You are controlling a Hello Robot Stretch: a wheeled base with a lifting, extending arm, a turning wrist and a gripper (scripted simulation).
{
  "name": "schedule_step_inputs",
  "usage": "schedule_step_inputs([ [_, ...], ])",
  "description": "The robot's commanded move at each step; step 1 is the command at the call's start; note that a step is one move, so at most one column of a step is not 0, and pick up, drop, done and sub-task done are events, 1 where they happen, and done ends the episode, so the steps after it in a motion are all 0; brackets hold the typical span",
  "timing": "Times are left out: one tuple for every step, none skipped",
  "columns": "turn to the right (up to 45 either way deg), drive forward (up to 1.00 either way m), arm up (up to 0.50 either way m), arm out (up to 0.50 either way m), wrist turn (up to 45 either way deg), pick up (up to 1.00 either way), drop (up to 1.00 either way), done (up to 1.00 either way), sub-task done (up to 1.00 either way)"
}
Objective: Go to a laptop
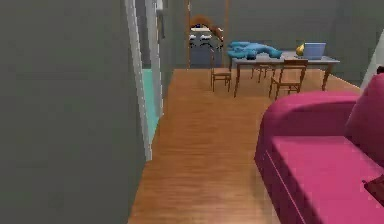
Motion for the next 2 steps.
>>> schedule_step_inputs([
  [45.0, 0.00, 0.00, 0.00, 0.0, 0.00, 0.00, 0.00, 0.00],
  [30.0, 0.00, 0.00, 0.00, 0.0, 0.00, 0.00, 0.00, 0.00],
])
